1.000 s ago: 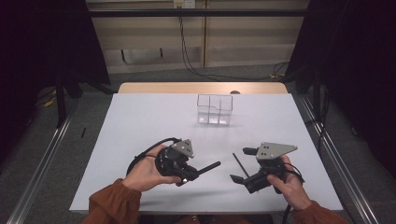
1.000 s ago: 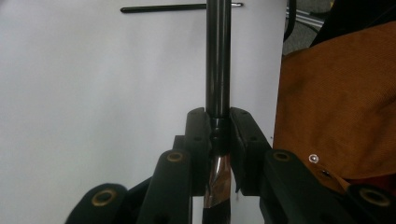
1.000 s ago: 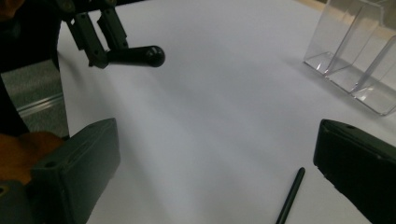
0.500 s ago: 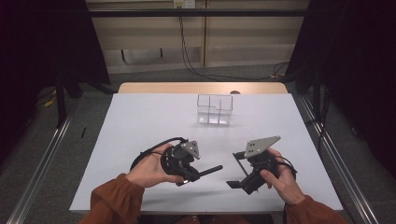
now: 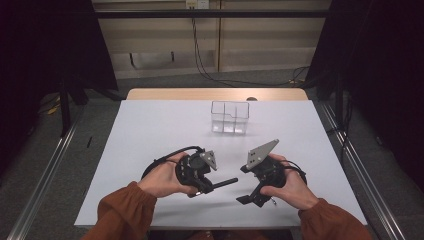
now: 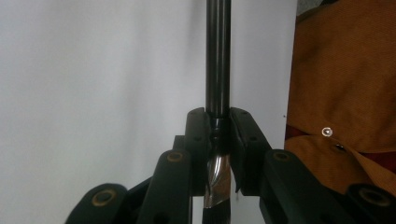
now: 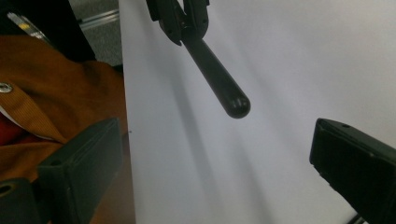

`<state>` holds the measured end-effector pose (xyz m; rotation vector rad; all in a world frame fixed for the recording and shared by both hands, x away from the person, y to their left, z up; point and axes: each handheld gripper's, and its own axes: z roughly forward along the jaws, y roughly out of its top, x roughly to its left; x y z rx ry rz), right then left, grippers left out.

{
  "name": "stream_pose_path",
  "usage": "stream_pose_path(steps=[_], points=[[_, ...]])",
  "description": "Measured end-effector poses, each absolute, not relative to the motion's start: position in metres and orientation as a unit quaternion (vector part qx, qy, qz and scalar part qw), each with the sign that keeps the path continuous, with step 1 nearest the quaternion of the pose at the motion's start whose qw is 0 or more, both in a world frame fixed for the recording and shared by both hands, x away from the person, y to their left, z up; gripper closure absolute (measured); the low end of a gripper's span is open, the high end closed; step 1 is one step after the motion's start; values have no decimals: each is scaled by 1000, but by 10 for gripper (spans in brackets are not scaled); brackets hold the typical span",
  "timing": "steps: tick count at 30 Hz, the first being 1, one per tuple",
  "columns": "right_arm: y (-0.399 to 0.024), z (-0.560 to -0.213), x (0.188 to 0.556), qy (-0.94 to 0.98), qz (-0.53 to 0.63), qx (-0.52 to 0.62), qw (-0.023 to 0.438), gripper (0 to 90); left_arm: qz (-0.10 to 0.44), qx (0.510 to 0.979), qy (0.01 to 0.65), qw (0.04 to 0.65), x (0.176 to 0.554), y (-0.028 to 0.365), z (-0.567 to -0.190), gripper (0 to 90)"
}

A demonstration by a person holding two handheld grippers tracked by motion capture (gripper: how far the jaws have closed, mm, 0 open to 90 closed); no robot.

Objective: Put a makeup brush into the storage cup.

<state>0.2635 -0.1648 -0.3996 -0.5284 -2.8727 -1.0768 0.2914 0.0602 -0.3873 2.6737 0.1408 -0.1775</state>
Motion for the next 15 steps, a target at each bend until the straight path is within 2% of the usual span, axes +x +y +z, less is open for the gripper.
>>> stream_pose_path(steps=[9,15], points=[[-154,-397,274,-946,-287,-150,31,68,-63,974,45,212,289,52,-389,784],[-148,-396,282,-958,-246,-141,45,130,-60,977,36,200,284,47,-391,784]])
